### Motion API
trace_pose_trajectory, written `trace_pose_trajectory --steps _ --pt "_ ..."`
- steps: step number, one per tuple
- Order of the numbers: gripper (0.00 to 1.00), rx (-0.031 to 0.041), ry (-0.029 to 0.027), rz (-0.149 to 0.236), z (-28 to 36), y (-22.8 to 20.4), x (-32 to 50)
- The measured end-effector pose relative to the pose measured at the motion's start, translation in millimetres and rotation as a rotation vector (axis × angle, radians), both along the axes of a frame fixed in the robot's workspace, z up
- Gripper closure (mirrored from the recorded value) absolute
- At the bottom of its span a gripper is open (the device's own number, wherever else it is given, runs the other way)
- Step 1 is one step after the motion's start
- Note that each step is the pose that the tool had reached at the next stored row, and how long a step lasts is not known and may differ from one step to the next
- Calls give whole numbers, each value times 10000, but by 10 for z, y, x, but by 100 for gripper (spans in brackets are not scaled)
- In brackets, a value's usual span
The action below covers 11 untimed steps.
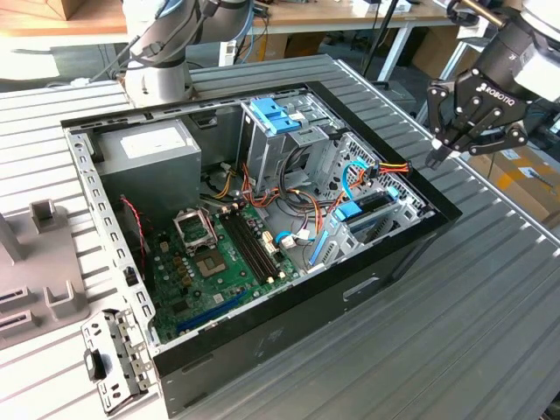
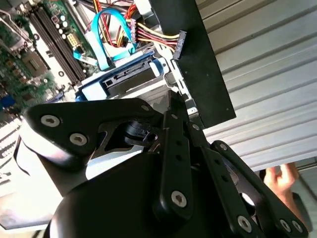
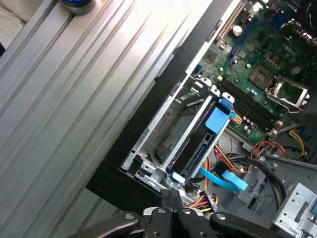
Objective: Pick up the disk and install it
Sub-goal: 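Insert the first disk wire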
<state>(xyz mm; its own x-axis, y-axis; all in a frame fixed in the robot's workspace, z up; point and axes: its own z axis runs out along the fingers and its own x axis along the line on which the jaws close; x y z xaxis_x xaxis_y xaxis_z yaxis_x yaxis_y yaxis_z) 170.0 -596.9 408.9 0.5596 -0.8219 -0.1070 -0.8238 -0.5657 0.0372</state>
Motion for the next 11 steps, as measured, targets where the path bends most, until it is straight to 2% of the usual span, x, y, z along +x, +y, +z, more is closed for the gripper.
trace_pose_trajectory --steps 7,11 --pt "89 0 0 1213 0 0 0" --pt "89 0 0 2448 0 0 0"
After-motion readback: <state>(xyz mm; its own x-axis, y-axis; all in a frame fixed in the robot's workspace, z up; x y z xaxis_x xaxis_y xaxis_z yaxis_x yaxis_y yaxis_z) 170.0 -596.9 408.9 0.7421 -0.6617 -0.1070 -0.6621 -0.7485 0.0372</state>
